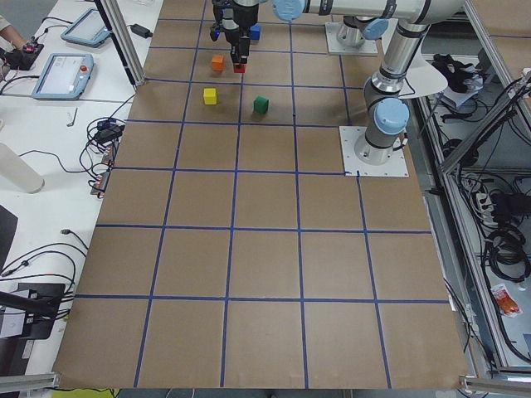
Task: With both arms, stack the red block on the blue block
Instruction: 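Carry the red cube with the right gripper over the blue cube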
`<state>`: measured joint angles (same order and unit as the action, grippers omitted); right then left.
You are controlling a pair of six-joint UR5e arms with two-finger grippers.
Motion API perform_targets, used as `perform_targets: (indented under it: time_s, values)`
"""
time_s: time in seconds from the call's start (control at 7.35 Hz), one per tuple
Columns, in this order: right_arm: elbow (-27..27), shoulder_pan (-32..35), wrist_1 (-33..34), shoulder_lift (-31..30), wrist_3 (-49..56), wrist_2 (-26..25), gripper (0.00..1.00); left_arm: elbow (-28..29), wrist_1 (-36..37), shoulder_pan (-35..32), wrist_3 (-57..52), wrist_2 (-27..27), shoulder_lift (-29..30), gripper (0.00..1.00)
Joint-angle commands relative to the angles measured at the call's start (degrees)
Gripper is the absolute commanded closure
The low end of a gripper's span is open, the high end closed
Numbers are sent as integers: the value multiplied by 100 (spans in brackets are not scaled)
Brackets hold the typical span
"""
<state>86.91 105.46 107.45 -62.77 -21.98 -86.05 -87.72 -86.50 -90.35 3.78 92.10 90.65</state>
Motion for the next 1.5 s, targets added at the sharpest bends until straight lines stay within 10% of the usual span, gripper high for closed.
perform_targets:
  time_s: [0.0, 0.68, 1.36]
  values:
    - [28, -603, -844, -472, 429, -34, 100, 114, -208, 35, 0, -7, -4, 0]
    - [869, -1903, -1059, -1131, 2580, -535, 100, 326, -394, 44, 26, -16, 110, 0]
    - [2128, -2662, 601, -1467, 3824, -992, 100, 308, -385, 44, 61, -34, 110, 0]
